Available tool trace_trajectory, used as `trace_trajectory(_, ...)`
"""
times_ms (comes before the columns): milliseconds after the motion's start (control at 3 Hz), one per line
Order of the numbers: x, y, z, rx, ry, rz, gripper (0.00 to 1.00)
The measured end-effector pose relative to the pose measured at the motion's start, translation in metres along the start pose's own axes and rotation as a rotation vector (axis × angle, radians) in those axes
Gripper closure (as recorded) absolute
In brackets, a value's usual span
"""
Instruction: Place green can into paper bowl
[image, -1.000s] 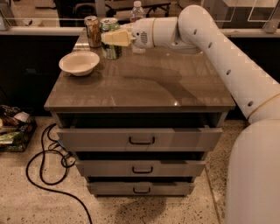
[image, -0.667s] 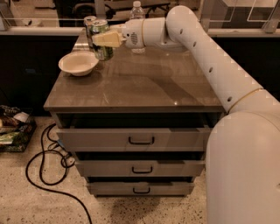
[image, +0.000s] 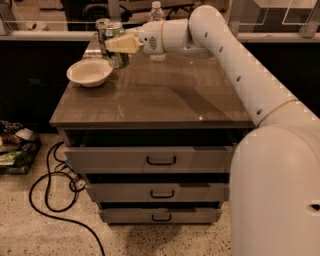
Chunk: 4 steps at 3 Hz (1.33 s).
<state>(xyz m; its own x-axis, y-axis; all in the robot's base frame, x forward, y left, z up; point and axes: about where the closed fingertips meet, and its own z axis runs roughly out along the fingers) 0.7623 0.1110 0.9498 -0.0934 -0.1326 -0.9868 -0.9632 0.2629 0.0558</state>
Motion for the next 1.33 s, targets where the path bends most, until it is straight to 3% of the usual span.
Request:
trace_trajectory(667, 0.005, -0.009, 0.055, -0.068, 0.025, 0.011, 1.0)
trace_trajectory(1333, 0.009, -0.001, 0.09, -0.129, -0.035, 0.009, 1.0)
